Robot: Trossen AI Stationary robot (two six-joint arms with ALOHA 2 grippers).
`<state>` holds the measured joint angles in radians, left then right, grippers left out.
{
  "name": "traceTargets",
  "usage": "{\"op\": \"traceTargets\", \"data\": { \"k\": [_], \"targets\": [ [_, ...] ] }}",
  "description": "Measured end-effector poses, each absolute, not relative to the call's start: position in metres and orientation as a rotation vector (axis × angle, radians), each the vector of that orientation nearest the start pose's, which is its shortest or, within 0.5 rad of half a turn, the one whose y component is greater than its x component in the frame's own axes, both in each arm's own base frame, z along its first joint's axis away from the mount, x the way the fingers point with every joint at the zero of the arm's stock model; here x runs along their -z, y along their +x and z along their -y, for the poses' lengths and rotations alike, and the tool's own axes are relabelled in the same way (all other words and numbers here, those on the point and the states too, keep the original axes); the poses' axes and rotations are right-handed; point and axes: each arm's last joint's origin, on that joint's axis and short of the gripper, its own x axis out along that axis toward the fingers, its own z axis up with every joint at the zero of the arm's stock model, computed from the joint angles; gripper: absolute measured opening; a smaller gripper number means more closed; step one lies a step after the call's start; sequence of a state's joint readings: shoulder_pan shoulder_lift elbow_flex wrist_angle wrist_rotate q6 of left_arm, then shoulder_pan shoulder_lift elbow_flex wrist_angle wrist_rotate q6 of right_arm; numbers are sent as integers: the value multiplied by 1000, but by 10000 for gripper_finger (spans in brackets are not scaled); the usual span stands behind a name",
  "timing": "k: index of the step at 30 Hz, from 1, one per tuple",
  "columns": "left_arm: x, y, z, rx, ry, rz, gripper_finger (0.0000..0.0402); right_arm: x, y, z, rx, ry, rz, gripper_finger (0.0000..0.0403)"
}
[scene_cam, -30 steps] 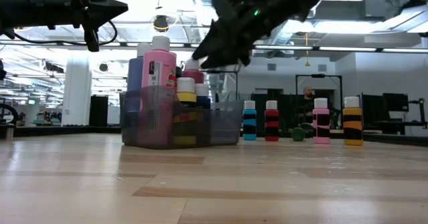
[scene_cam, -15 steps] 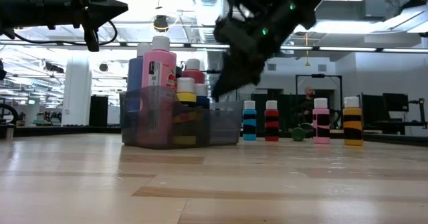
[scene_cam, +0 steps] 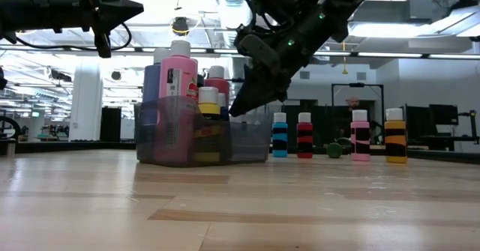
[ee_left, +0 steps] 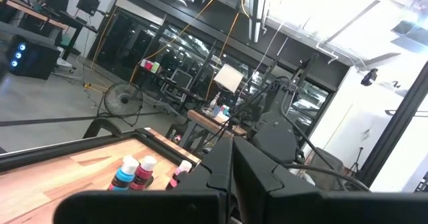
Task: Pick & Place Paint Supplies
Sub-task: Put the small blue paint bottle into the black bin
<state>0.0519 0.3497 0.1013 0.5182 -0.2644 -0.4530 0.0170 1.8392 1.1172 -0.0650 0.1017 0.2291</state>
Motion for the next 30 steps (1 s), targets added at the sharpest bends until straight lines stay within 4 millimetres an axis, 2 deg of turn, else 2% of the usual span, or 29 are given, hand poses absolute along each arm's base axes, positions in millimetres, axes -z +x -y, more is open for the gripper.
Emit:
{"op": "traceTargets", "data": {
  "k": [5, 7, 9, 30],
  "targets": [
    [-217, 116, -14, -248, -475, 336, 3, -159, 384, -4, 161, 172, -803, 2],
    [-217, 116, -14, -248, -475, 336, 3, -151, 391, -5, 148, 187, -788, 2],
    [-218, 116, -14, -248, -475, 338, 3, -143, 387, -5, 153, 183, -842, 1],
    [-218, 116, -14, -246, -476, 343, 3, -145, 390, -5, 143, 189, -815, 0]
  ]
}}
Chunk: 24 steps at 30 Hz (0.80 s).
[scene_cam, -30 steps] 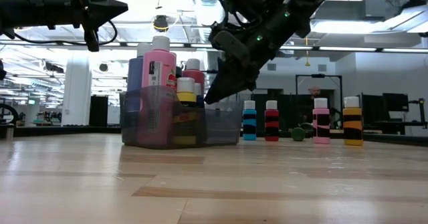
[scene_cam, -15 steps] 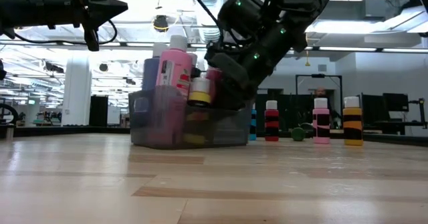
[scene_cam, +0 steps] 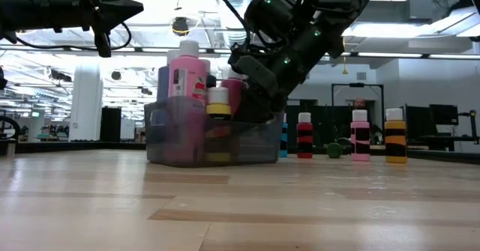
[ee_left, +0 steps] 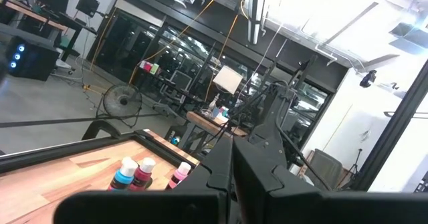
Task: Pick & Place Paint Supplies
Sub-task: Put the small blue paint bottle into the black bin, then put the small light blue paint bottle into the black bin
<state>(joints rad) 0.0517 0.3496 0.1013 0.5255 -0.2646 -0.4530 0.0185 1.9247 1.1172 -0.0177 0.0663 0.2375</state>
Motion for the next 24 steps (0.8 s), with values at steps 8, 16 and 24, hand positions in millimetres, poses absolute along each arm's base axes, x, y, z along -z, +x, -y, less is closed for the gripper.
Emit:
{"op": "traceTargets", "data": {
  "k": [8, 16, 24],
  "targets": [
    [-218, 116, -14, -246, -476, 343, 3, -173, 382, -3, 127, 200, -778, 0],
    [-218, 116, -14, -246, -476, 343, 3, -232, 346, 22, 209, 240, -760, 2],
    [-218, 116, -14, -246, -476, 343, 3, -258, 311, 91, 437, 317, -739, 108]
  ]
}}
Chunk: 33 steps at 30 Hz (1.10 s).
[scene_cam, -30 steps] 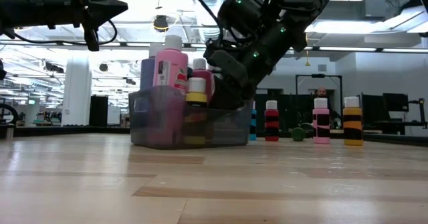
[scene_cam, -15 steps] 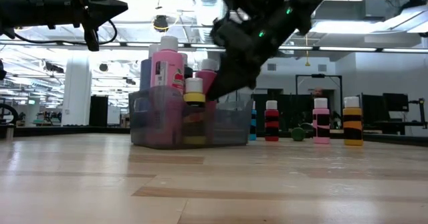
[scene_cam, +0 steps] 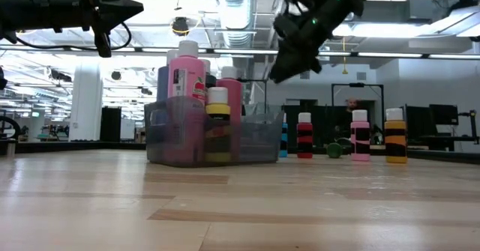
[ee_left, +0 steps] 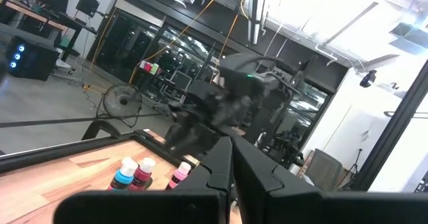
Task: Pick & Place Paint Supplies
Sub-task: Put the small light blue paint bottle into the black bin
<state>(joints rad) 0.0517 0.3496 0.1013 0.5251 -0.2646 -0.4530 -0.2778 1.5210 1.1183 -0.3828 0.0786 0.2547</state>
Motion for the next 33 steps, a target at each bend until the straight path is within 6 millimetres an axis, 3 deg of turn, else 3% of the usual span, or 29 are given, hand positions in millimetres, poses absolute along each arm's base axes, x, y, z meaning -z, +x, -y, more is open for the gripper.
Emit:
{"op": "traceTargets", "data": {
  "k": [6, 11, 18, 24, 33],
  "targets": [
    [-218, 116, -14, -247, -476, 343, 3, -235, 298, 137, 539, 442, -838, 214],
    [-218, 116, -14, -246, -476, 343, 3, -224, 306, 155, 560, 461, -875, 247],
    [-218, 116, -14, -247, -476, 343, 3, -205, 328, 161, 539, 447, -953, 248],
    [-218, 116, -14, -246, -476, 343, 3, -191, 333, 161, 536, 454, -1025, 243],
    [-218, 116, -14, -246, -476, 343, 3, -191, 335, 160, 530, 434, -1013, 149]
  ]
}}
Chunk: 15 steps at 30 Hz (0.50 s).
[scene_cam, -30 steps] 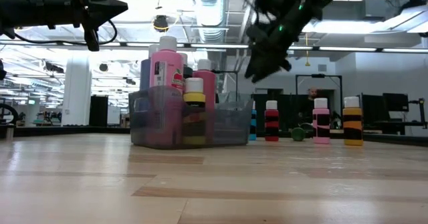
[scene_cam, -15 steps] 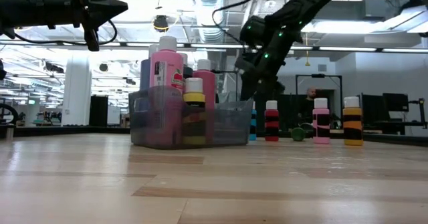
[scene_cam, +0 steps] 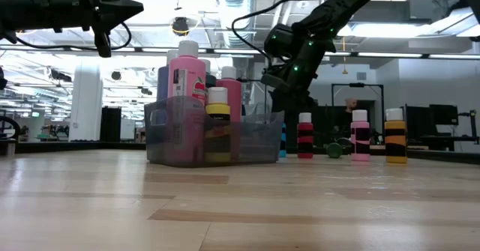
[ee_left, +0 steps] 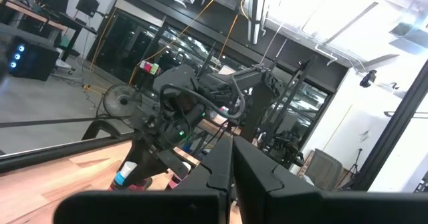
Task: Pick & Place Paint Supplies
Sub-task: Put the small light blue paint bottle into the black bin
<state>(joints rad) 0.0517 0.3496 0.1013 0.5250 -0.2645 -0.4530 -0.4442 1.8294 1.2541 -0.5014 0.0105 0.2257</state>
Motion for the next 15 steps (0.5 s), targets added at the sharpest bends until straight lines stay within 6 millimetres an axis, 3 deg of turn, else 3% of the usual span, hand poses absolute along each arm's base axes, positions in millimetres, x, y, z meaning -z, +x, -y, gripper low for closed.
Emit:
{"op": "traceTargets", "data": {
  "k": [8, 15],
  "targets": [
    [-218, 116, -14, -247, -476, 343, 3, -197, 335, 155, 533, 417, -998, 132],
    [-218, 116, -14, -247, -476, 343, 3, -257, 320, 125, 478, 374, -864, 132]
  ]
}}
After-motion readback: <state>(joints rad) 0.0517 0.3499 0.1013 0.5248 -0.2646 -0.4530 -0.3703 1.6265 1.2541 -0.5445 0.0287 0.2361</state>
